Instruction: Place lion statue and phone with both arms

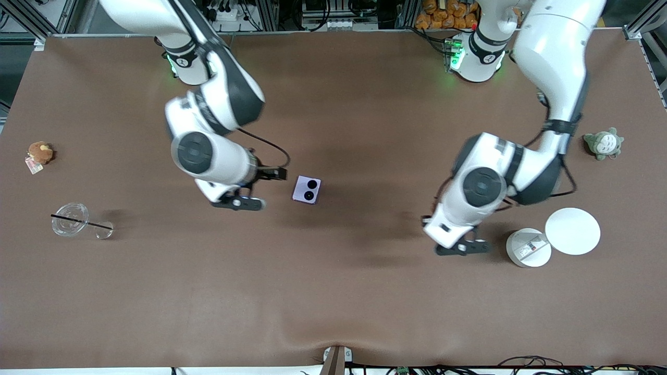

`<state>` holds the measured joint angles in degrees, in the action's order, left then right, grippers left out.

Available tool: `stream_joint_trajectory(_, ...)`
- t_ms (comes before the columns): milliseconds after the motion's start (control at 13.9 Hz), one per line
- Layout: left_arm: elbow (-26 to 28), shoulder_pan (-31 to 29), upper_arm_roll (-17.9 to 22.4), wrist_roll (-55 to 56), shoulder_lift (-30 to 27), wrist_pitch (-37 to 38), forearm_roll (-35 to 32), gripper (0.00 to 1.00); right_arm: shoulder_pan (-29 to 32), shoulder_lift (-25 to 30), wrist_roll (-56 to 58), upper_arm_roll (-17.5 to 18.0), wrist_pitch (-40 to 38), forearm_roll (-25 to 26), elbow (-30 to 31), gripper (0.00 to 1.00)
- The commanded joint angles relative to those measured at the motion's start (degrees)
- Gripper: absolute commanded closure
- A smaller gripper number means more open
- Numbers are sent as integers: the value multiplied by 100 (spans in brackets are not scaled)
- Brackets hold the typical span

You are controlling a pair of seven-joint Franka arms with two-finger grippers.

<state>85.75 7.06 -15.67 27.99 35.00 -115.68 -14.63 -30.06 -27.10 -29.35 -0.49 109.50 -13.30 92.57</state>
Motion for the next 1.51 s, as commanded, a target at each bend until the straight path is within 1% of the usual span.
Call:
stream_joint_trajectory(0, 82, -459, -85, -739, 15, -183, -110, 100, -333, -233, -193, -65, 912, -84, 427, 0)
stream_joint_trajectory(72, 82, -600, -94, -1029, 41, -244, -84, 100, -386, -304, -281, -57, 1141, -93, 516, 0)
stream_joint_trajectory(216, 91, -741, -94, -1513, 85, -393, -75, 100, -605, -532, -447, -65, 1310, -93, 526, 0)
stream_joint_trajectory(359, 91, -1022, -102, -2022, 226, -630, -75, 100, -764, -743, -772, -65, 1547, -93, 534, 0)
stream_joint_trajectory(575, 82, -1277, -102, -2630, 419, -973, -40, 100, -835, -919, -835, -65, 2020, -93, 622, 0)
stream_joint_trajectory(719, 82, -1348, -102, -2693, 533, -1097, -40, 100, -905, -946, -905, -65, 2285, -93, 736, 0)
stream_joint_trajectory(1222, 82, -1357, -102, -2693, 639, -1124, -40, 100, -905, -1157, -1037, -65, 2638, -102, 745, 0)
stream_joint_trajectory(1293, 73, -1357, -102, -2693, 665, -1124, -40, 87, -905, -1157, -1037, -65, 2647, -102, 745, 0)
stream_joint_trajectory(1437, 73, -1366, -94, -2693, 701, -1124, -40, 85, -923, -1235, -1081, -65, 2673, -102, 737, 0)
